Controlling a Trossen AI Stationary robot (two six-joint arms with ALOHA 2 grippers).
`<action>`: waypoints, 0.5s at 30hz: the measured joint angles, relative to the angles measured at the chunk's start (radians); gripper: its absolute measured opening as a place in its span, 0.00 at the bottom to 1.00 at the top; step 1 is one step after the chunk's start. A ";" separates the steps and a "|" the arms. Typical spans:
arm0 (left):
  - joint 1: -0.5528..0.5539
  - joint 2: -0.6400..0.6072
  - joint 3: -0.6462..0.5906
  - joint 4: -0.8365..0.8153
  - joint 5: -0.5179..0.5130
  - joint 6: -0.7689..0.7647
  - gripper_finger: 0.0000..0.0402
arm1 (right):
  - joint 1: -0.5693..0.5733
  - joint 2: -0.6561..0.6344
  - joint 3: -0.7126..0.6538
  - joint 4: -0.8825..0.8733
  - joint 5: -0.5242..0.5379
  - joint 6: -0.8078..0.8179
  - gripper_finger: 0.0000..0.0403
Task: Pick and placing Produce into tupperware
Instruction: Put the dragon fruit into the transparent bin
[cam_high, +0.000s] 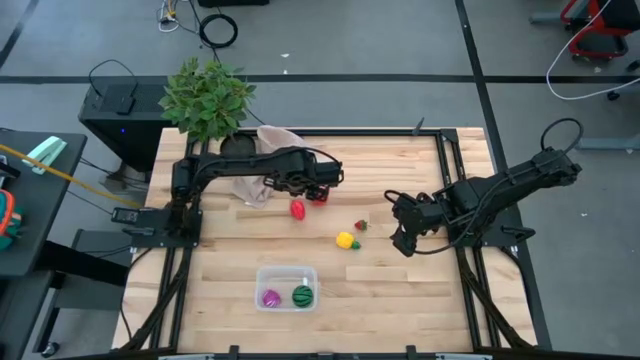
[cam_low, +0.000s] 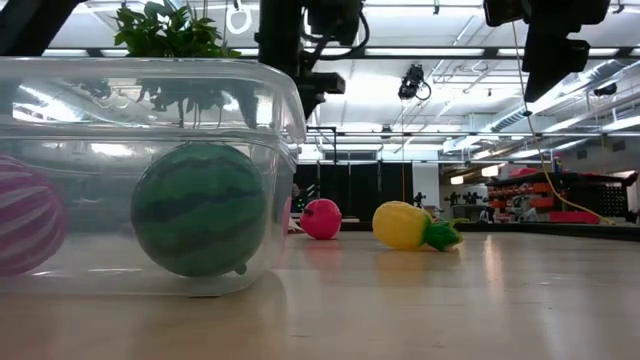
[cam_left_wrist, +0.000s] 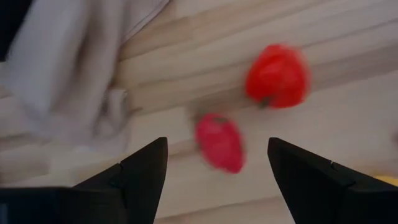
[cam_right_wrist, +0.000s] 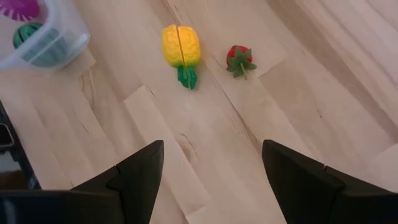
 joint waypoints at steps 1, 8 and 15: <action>0.002 -0.001 0.000 0.029 0.001 0.010 0.70 | 0.000 0.001 0.000 0.000 -0.001 0.002 0.69; 0.015 0.000 -0.015 0.069 0.082 0.000 0.70 | 0.000 0.001 0.000 0.001 -0.001 0.022 0.69; -0.023 -0.025 -0.155 0.256 0.188 -0.159 0.70 | 0.001 0.001 0.000 0.001 -0.009 -0.085 0.69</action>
